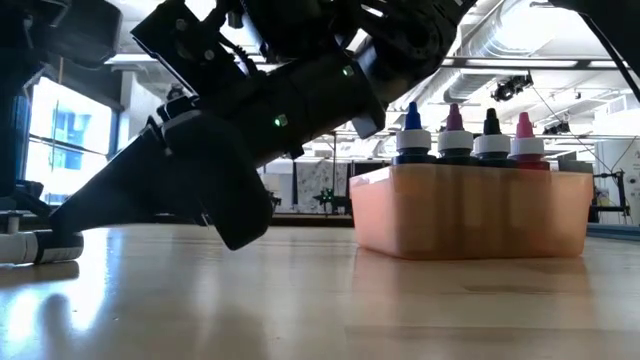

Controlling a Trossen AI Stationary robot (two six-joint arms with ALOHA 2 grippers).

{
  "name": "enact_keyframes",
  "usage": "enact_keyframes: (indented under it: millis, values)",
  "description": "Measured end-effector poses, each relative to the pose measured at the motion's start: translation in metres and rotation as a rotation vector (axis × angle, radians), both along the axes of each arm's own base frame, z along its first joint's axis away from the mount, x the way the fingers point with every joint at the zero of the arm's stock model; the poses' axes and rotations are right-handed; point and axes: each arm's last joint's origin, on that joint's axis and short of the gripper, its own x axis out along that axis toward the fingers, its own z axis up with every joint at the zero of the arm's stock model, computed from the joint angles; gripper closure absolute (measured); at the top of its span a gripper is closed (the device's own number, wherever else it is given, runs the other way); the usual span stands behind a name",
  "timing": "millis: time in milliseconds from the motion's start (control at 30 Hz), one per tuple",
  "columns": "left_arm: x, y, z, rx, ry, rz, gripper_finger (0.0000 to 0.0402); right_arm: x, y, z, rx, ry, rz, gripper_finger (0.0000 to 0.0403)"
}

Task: Pick & Place food coloring
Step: Put the small green food coloring bottle into the orange bin

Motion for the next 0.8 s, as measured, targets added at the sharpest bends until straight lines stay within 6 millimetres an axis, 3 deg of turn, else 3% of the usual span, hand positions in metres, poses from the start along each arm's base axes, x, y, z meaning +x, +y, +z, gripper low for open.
enact_keyframes:
  millis: [433,600,800]
  values:
    - [0.009,0.011,-0.025,0.118,0.144,-0.076,0.0276,0.0,0.0,0.0,-0.009,0.001,0.011,0.0219]
    - [0.019,0.007,-0.036,0.089,0.121,-0.117,0.0276,0.0,-0.002,0.0,-0.013,0.002,-0.001,0.0219]
    - [0.024,0.01,-0.036,0.077,0.108,-0.104,0.0276,-0.002,-0.002,-0.003,0.007,0.044,0.051,0.0219]
